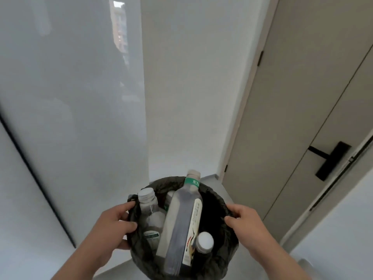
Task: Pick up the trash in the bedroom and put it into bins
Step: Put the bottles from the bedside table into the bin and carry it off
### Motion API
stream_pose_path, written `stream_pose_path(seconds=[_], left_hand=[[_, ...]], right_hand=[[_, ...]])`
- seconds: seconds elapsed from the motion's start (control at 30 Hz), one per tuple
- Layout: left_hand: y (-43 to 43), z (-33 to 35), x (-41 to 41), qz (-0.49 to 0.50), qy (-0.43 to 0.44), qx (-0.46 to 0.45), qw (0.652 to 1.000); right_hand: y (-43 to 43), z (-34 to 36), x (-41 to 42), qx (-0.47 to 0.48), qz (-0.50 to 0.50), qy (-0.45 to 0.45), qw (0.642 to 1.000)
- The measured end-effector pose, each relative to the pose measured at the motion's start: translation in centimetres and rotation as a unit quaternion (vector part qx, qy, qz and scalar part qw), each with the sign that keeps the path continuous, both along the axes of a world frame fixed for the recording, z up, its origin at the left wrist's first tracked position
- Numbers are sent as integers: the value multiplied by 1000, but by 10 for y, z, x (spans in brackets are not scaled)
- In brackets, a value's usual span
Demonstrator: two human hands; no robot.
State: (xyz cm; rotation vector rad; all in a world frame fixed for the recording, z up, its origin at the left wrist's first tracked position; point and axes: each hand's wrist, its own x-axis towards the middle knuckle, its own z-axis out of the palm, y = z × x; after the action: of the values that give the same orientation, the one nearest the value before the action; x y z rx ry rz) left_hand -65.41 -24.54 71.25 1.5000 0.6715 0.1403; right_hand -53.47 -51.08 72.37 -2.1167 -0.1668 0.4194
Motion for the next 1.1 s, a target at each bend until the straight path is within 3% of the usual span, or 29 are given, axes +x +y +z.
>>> stream_pose_path(seconds=[0.4,0.77,1.1], left_hand=[[-36,-10,230,-111,11,-4,994],[-80,-18,421,-42,43,4,998],[-32,-37,559,15,57,7,998]], right_hand=[[-57,-9,158,47,-148,8,988],[-91,-38,388,49,-81,12,995],[-31,-61,571,41,-24,21,999]])
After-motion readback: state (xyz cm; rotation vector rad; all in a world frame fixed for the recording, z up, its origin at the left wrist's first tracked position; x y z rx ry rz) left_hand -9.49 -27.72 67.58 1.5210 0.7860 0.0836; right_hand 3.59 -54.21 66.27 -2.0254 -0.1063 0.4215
